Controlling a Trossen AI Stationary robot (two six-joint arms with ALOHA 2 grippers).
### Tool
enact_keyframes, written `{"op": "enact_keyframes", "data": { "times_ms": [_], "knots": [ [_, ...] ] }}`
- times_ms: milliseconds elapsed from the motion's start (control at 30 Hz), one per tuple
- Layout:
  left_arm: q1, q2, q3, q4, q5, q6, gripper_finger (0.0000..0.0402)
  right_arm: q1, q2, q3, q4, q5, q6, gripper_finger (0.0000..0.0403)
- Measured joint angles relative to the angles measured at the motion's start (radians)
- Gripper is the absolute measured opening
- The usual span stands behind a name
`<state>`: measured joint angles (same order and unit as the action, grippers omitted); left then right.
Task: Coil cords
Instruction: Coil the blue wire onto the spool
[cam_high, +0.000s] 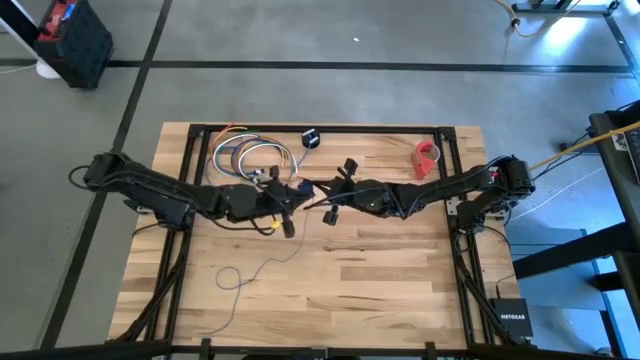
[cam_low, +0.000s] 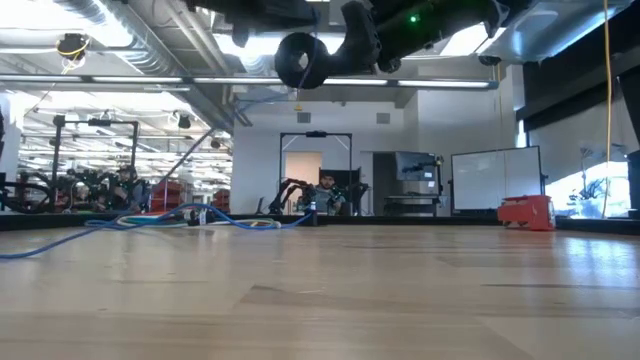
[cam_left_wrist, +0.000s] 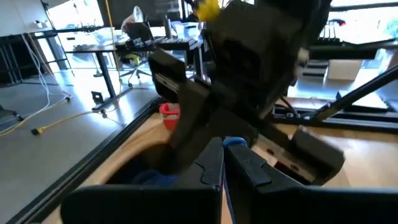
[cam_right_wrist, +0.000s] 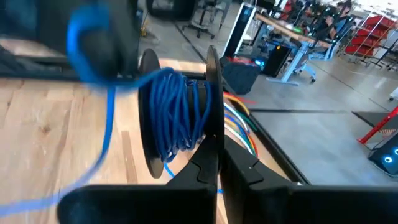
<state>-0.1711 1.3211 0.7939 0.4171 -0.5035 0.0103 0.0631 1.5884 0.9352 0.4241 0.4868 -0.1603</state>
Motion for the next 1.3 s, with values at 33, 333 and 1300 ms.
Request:
{"op": "enact_keyframes", "data": {
  "times_ms": [33,333,1300],
  "knots": [
    [0.0,0.014,0.005,0.0,-0.001,0.004,0.0,0.0,0.0,0.0,0.008,0.0,0.001,0.0004],
    [-0.023,0.044,0.014,-0.032,-0.008,0.072,0.0,0.0,0.001,-0.002,0.099,-0.008,-0.004,0.0004],
    [-0.142,0.01,0.046,-0.393,-0.074,0.069,0.0137,0.001,-0.002,0.002,0.27,0.002,-0.055,0.0007]
  ]
}}
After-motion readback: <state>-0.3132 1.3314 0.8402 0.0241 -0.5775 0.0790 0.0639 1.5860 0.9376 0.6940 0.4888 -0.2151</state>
